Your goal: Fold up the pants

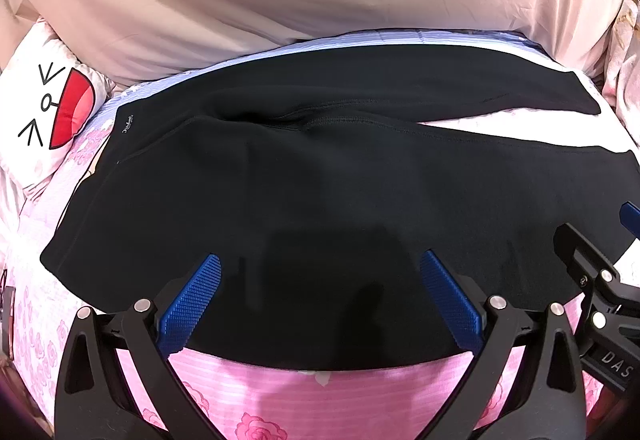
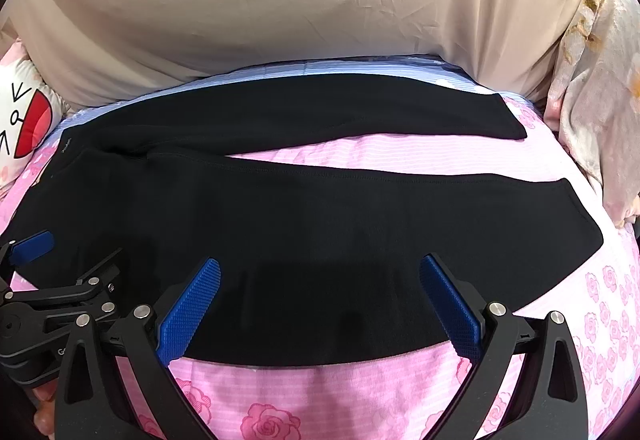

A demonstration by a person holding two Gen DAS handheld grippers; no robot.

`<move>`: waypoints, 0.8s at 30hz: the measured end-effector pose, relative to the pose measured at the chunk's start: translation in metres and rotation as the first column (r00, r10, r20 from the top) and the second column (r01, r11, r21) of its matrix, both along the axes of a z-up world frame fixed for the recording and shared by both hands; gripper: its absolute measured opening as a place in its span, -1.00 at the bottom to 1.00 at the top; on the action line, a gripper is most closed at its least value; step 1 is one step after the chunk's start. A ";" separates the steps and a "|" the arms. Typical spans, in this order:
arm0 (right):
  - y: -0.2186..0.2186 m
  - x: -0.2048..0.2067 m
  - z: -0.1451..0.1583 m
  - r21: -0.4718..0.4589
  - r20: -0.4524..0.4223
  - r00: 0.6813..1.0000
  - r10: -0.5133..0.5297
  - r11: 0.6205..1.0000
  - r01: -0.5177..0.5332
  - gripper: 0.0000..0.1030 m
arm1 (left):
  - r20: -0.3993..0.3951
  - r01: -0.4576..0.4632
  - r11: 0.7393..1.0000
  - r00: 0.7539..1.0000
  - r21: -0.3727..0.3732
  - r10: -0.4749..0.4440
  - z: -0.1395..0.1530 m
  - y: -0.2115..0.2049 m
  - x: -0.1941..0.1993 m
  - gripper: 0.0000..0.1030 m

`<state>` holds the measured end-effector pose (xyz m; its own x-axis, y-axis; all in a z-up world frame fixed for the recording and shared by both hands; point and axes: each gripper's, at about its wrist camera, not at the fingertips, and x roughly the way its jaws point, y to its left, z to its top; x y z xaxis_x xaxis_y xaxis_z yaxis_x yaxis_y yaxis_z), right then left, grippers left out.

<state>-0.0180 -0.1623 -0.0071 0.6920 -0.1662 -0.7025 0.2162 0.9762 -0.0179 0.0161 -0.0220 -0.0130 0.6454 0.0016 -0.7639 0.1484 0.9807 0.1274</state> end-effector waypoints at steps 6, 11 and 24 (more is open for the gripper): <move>0.000 0.000 -0.001 0.009 -0.009 1.000 0.002 1.000 -0.001 0.90 | 0.001 -0.001 1.000 1.000 0.002 0.001 0.000 -0.001 0.000 0.90; -0.001 0.000 -0.002 0.017 -0.013 1.000 0.000 1.000 0.000 0.90 | 0.001 -0.001 1.000 1.000 0.003 0.001 -0.001 0.000 0.001 0.90; -0.124 0.020 0.029 0.044 0.009 0.983 -0.181 0.983 0.180 0.89 | 0.068 -0.054 0.998 0.996 0.027 0.052 0.021 0.025 0.024 0.90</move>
